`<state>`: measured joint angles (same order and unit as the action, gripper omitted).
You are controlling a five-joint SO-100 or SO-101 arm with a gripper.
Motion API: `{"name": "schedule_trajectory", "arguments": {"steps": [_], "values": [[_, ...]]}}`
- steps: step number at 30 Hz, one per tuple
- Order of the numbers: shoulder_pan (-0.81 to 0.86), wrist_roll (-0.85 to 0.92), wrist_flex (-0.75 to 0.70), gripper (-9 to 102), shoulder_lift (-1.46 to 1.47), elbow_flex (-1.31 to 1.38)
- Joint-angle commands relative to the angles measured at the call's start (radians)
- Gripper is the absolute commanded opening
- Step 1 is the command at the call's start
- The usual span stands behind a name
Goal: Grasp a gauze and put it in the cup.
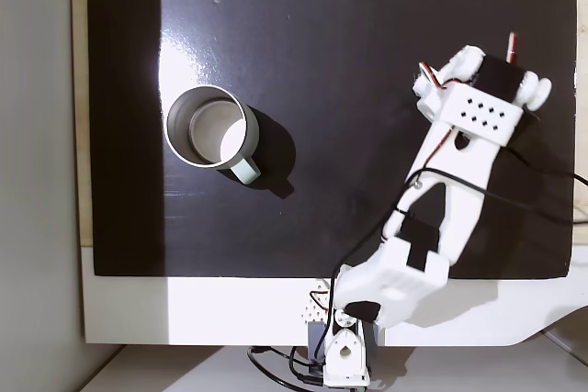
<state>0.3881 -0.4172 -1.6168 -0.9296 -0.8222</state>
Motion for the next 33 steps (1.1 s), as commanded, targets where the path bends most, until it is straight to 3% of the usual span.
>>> {"name": "schedule_trajectory", "arguments": {"steps": [1,14,22,29,33], "values": [[0.005,0.000,-0.005,38,0.040,0.098],[0.035,0.009,-0.044,35,0.255,0.275],[0.051,-0.028,-0.181,16,0.413,0.574],[0.061,-0.008,-0.181,2,0.396,0.604],[0.066,-0.005,-0.184,0,0.388,0.588]]}}
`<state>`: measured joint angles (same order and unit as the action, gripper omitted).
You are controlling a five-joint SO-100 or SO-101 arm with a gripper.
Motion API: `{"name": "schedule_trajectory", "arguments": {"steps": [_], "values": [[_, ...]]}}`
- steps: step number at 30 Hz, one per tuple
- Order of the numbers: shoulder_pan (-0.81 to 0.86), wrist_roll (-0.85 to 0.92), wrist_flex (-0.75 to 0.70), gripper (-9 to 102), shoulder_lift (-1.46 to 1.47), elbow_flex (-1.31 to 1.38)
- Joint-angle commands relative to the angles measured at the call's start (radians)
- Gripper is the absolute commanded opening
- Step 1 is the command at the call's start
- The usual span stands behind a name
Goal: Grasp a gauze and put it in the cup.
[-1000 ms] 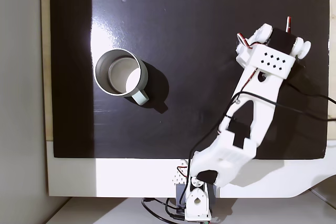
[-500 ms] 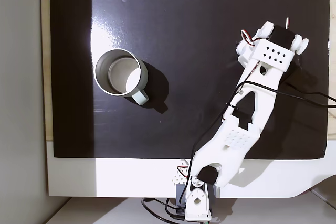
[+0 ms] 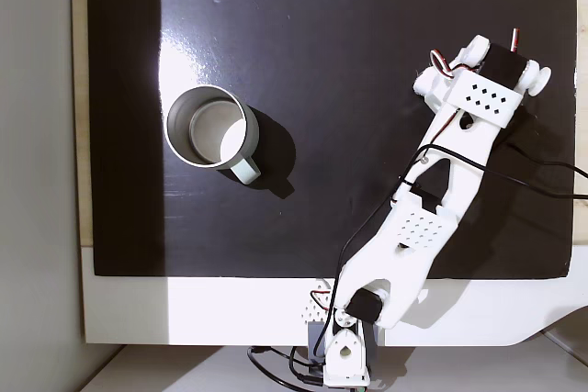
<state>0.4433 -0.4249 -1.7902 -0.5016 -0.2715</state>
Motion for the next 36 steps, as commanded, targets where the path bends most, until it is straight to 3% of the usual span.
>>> {"name": "schedule_trajectory", "arguments": {"steps": [1,9,28,36], "values": [[0.012,0.003,-0.011,0,-0.044,0.028],[0.009,0.014,-0.011,0,-0.192,-0.067],[-0.172,0.044,-0.012,0,-1.011,-0.572],[-0.308,0.000,-0.011,0,-1.081,-0.561]]}}
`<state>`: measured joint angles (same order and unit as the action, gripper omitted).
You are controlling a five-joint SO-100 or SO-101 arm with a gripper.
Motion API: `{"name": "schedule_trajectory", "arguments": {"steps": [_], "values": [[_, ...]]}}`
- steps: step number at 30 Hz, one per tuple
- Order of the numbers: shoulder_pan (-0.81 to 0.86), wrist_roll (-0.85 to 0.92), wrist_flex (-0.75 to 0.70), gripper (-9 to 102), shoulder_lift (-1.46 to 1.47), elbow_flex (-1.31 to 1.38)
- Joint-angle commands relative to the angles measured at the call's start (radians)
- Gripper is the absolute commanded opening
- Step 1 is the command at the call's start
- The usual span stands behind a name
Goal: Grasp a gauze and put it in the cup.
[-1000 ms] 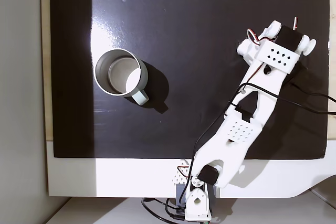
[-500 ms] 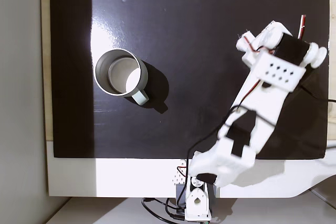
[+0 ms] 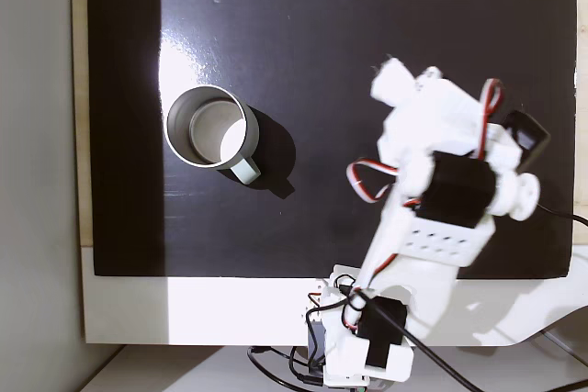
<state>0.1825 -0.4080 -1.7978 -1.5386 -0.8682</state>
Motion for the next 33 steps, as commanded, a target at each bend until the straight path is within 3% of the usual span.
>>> {"name": "schedule_trajectory", "arguments": {"steps": [1,19,33], "values": [[-0.074,-0.023,-0.003,0,-0.041,0.044],[-0.522,0.072,-0.002,0,-0.100,0.044],[-0.627,0.094,0.008,0,0.094,0.000]]}}
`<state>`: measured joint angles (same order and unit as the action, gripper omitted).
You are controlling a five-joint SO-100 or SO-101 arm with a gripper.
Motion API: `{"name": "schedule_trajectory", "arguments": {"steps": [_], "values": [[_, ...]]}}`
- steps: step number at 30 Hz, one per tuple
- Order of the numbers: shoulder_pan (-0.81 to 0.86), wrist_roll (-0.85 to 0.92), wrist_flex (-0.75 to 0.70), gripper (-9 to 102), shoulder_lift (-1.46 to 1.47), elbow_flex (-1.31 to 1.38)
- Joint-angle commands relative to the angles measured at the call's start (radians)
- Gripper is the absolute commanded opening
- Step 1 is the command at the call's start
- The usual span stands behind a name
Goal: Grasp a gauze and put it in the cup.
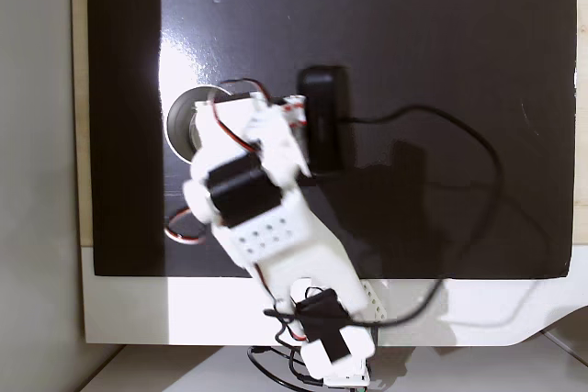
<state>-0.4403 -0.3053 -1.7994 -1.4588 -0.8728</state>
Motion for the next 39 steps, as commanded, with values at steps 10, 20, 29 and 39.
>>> {"name": "schedule_trajectory", "arguments": {"steps": [10,20,29,39], "values": [[-0.055,-0.026,0.037,0,0.107,0.017],[-0.150,-0.021,0.038,0,0.153,0.031],[-0.135,-0.008,0.041,8,0.155,0.020],[-0.123,0.011,0.052,38,0.137,-0.003]]}}
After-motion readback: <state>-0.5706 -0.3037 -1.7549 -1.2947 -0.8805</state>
